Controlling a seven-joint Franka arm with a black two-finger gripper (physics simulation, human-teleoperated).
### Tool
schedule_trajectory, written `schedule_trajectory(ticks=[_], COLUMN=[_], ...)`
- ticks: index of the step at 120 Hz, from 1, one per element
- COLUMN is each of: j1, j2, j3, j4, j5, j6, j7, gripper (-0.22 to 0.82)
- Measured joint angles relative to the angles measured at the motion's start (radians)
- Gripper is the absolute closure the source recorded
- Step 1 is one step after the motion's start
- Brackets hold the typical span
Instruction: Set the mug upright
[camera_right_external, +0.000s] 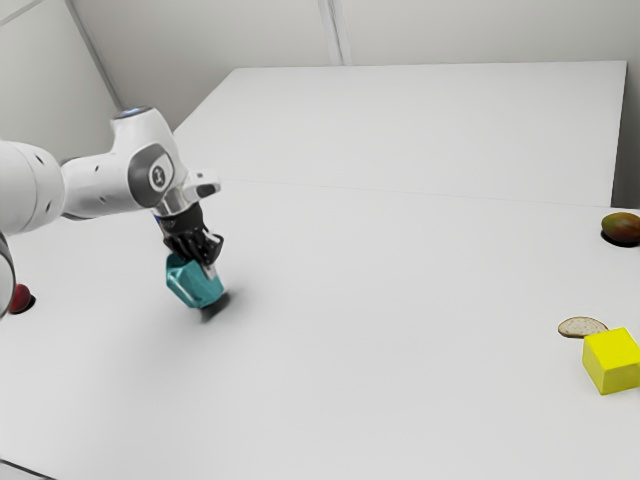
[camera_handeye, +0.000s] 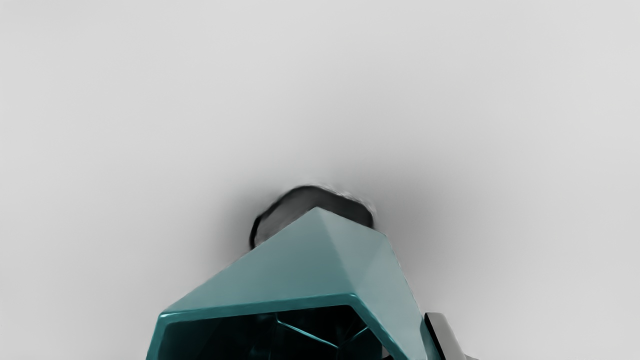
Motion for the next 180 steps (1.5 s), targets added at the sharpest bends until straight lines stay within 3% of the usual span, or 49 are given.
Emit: schedule_trajectory(ticks=[39, 96, 118, 132, 152, 180], j1=[-0.032, -0.04, -0.046, -0.047, -0.053, -0.054], j2=[0.005, 0.045, 0.05, 0.05, 0.038, -0.023], j3=[0.003, 0.004, 0.004, 0.004, 0.003, 0.006], j4=[-0.01, -0.047, -0.042, -0.035, -0.022, -0.001], j5=[0.161, 0.165, 0.164, 0.165, 0.166, 0.164], j6=[-0.022, 0.09, 0.104, 0.108, 0.102, 0.059], j7=[-0.144, -0.267, -0.283, -0.289, -0.293, -0.291], gripper=[0.78, 0.78, 0.39, 0.23, 0.1, 0.03])
